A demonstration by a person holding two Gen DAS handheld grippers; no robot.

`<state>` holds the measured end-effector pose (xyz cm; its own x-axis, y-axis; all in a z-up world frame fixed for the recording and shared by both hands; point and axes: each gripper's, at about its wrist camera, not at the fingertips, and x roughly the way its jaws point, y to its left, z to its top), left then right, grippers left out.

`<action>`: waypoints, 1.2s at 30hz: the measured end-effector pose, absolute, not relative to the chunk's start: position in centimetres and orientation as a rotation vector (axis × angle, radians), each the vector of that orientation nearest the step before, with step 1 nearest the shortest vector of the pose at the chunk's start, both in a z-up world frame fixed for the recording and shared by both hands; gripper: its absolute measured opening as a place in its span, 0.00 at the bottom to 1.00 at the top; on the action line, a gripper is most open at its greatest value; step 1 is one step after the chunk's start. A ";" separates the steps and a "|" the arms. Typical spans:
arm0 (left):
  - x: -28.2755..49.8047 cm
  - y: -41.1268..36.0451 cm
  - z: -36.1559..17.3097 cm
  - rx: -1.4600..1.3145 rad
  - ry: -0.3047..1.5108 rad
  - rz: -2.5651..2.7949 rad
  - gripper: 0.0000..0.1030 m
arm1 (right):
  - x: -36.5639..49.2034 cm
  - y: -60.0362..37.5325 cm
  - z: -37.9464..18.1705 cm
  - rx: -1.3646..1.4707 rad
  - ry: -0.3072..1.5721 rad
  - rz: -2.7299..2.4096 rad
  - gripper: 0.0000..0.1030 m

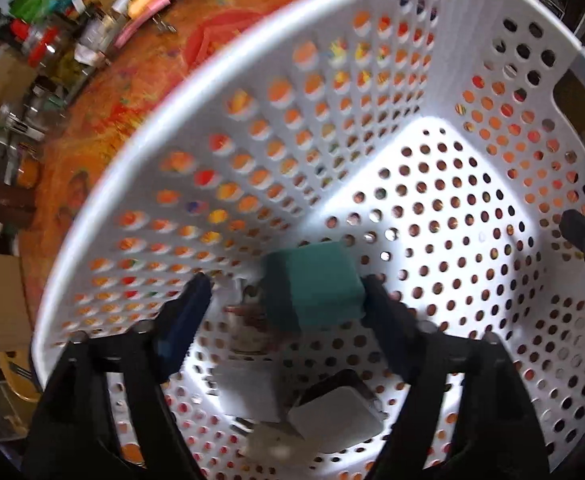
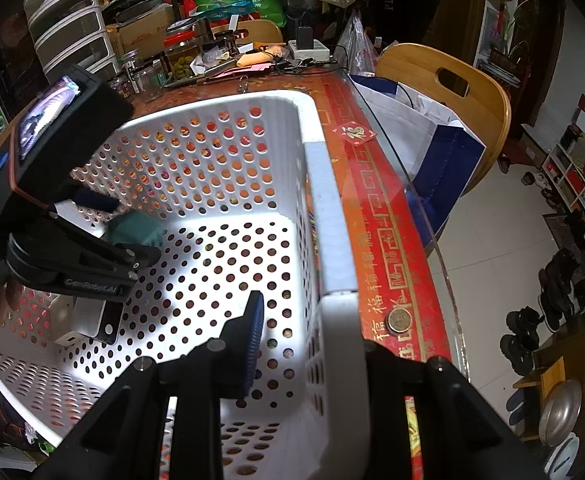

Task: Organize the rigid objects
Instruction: 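Carry the teal charger into the basket and open the left gripper, then grasp the black-and-yellow toy car with the left gripper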

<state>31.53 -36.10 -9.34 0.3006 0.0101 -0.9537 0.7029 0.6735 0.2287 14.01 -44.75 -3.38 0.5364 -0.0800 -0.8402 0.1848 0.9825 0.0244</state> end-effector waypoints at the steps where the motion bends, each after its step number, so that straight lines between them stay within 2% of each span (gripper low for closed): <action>1: 31.3 -35.6 -8.6 0.711 1.167 -0.515 0.76 | 14.0 -44.7 -3.4 0.116 0.993 -0.157 0.26; 6: 29.3 -29.3 -1.3 0.521 1.032 -0.553 0.78 | 13.9 -44.6 -3.5 0.112 0.995 -0.160 0.26; 8: 28.2 -24.9 1.6 0.450 0.951 -0.532 0.92 | 14.1 -44.6 -3.5 0.110 0.999 -0.160 0.26; 10: 27.4 -19.5 3.7 0.371 0.863 -0.475 1.00 | 14.1 -44.6 -3.6 0.107 1.000 -0.162 0.26; 12: 27.3 -14.2 4.0 0.299 0.817 -0.396 1.00 | 14.1 -44.5 -3.6 0.104 1.000 -0.163 0.26; 17: 28.6 -5.5 -1.9 0.177 0.896 -0.235 1.00 | 14.1 -44.6 -3.6 0.107 0.996 -0.161 0.26; 21: 29.6 -4.8 -9.1 0.114 1.061 -0.274 1.00 | 14.1 -44.6 -3.5 0.110 0.997 -0.164 0.26; 24: 29.7 -5.7 -12.0 0.089 1.112 -0.303 1.00 | 14.1 -44.7 -3.5 0.109 1.002 -0.169 0.26; 36: 33.1 -6.1 -14.8 0.068 1.111 -0.237 0.97 | 14.0 -44.8 -3.5 0.105 1.008 -0.174 0.26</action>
<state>33.15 -6.12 -14.80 0.4213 -0.1549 -0.8936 0.2224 0.9729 -0.0638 14.02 -44.75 -3.47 0.5209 -0.0967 -0.8481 0.1931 0.9812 0.0068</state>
